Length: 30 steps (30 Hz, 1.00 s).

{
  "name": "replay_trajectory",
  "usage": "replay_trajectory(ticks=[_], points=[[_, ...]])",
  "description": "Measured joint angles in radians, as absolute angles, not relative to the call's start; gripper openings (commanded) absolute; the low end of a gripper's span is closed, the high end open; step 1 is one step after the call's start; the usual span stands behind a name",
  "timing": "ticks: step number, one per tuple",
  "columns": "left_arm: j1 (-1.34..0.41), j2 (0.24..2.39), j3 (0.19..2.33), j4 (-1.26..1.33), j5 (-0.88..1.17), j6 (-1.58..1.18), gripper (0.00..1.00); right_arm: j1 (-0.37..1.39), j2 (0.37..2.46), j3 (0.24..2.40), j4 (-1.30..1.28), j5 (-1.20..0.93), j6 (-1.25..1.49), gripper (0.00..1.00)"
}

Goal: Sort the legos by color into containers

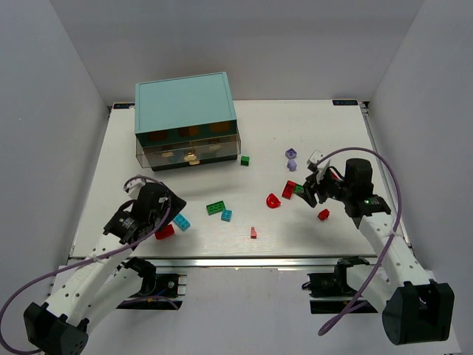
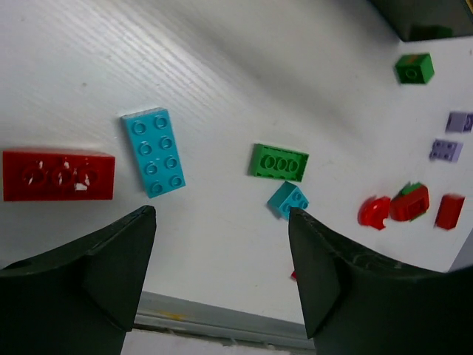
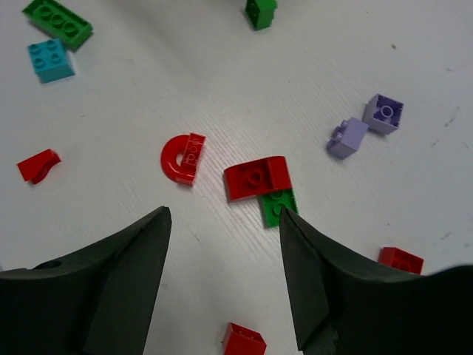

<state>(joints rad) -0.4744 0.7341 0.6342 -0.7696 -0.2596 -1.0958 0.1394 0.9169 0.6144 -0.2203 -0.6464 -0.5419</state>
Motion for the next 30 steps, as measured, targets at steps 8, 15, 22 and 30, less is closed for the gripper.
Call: replay_trajectory(ticks=[8, 15, 22, 30], points=[[-0.473, 0.749, 0.608, -0.869, -0.313, -1.355, 0.82, 0.154, 0.938, 0.638, -0.211, -0.541, -0.493, 0.69], [-0.472, 0.740, 0.525, -0.927, -0.329, -1.563, 0.79, 0.159, 0.910, 0.638, -0.208, -0.521, -0.478, 0.69], [-0.472, 0.763, 0.519, -0.984, -0.385, -1.688, 0.75, 0.159, 0.906, 0.638, -0.208, -0.518, -0.477, 0.70], [-0.464, 0.852, 0.503, -0.996, -0.458, -1.757, 0.71, 0.159, 0.884, 0.638, -0.207, -0.518, -0.478, 0.69]])
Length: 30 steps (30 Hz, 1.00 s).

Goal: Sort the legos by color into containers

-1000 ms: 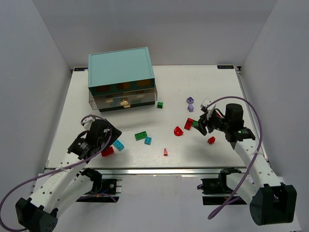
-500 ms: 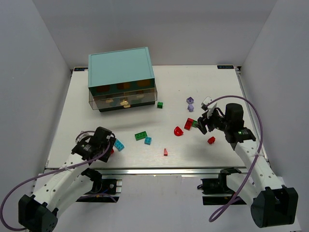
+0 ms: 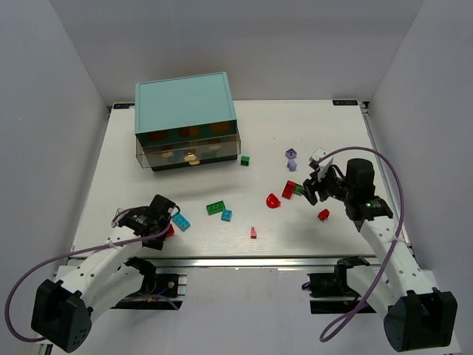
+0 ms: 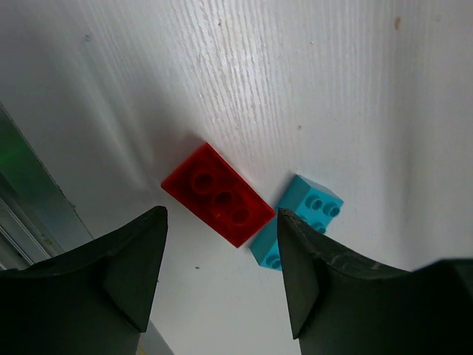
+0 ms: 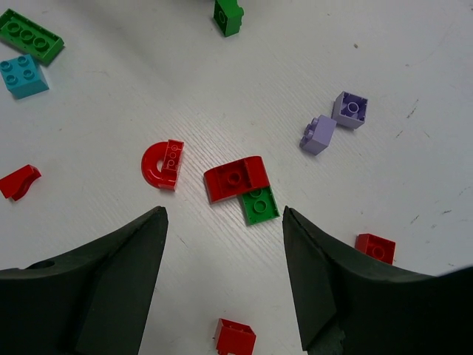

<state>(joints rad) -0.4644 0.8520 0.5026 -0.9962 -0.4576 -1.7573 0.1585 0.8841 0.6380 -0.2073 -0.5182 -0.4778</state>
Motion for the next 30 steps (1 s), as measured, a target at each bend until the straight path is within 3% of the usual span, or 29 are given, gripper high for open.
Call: replay_trajectory(ticks=[7, 20, 24, 28, 30], points=[[-0.455, 0.966, 0.498, -0.950, -0.476, -1.784, 0.68, 0.159, 0.883, 0.638, -0.207, -0.518, -0.478, 0.69], [-0.414, 1.089, 0.498, -0.861, -0.487, -1.792, 0.53, 0.159, 0.883, 0.638, -0.207, -0.508, -0.479, 0.69], [-0.405, 1.084, 0.492, -0.830, -0.487, -1.788, 0.40, 0.158, 0.883, 0.638, -0.207, -0.505, -0.480, 0.69], [-0.402, 1.062, 0.485, -0.818, -0.473, -1.762, 0.11, 0.158, 0.883, 0.638, -0.207, -0.503, -0.480, 0.69], [-0.401, 1.031, 0.485, -0.819, -0.459, -1.731, 0.02, 0.158, 0.883, 0.638, -0.207, -0.503, -0.480, 0.68]])
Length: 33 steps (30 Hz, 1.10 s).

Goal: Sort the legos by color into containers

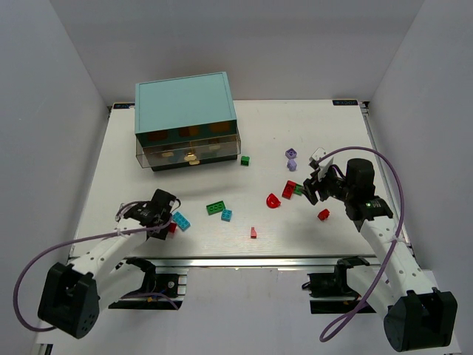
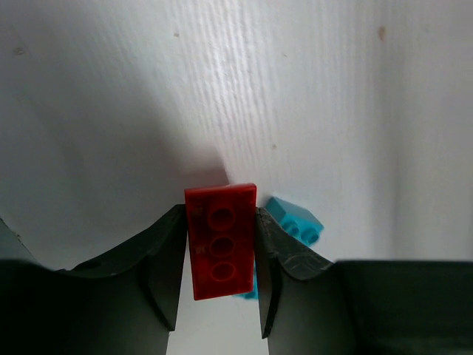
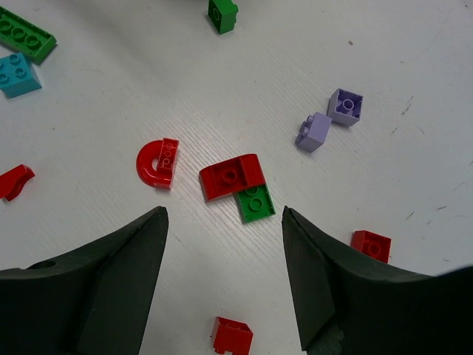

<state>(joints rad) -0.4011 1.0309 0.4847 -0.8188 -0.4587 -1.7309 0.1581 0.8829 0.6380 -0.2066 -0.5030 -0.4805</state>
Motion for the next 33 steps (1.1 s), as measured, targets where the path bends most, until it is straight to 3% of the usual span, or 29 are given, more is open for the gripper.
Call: replay_trajectory(ticks=[8, 15, 24, 33], points=[[-0.408, 0.752, 0.546, -0.820, -0.357, -1.438, 0.00, 0.159, 0.883, 0.638, -0.207, -0.502, -0.481, 0.68], [-0.414, 0.599, 0.576, -0.655, -0.090, -1.066, 0.00, 0.159, 0.898, 0.638, -0.206, -0.495, -0.481, 0.68], [-0.416, 0.804, 0.976, -0.505, 0.117, -0.771, 0.00, 0.159, 0.918, 0.638, -0.199, -0.472, -0.481, 0.68], [-0.416, 0.973, 1.187, -0.419, -0.121, -0.712, 0.00, 0.159, 0.929, 0.638, -0.194, -0.458, -0.481, 0.68]])
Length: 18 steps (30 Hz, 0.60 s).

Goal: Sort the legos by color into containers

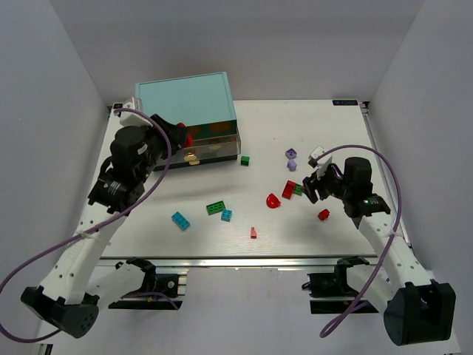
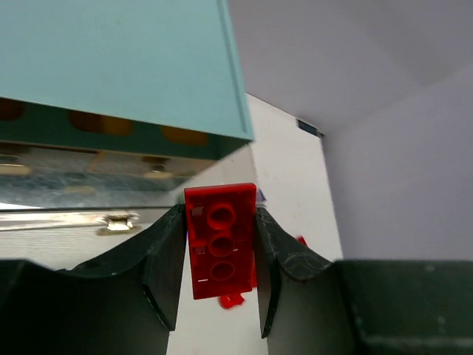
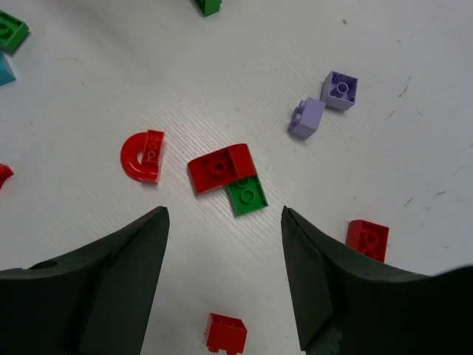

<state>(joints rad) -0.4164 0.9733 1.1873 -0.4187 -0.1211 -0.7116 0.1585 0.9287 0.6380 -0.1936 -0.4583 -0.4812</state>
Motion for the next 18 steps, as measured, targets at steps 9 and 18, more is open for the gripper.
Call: replay_trajectory(ticks=[9, 18], points=[[-0.413, 1.130, 1.188, -0.353, -0.408, -0.704, 0.09, 0.158, 0.936, 0.638, -0.182, -0.454, -0.482, 0.68], [-0.405, 1.282, 1.229, -0.336, -0.519, -0.681, 0.39, 0.158, 0.938, 0.638, -0.181, -0.454, -0.486, 0.69]])
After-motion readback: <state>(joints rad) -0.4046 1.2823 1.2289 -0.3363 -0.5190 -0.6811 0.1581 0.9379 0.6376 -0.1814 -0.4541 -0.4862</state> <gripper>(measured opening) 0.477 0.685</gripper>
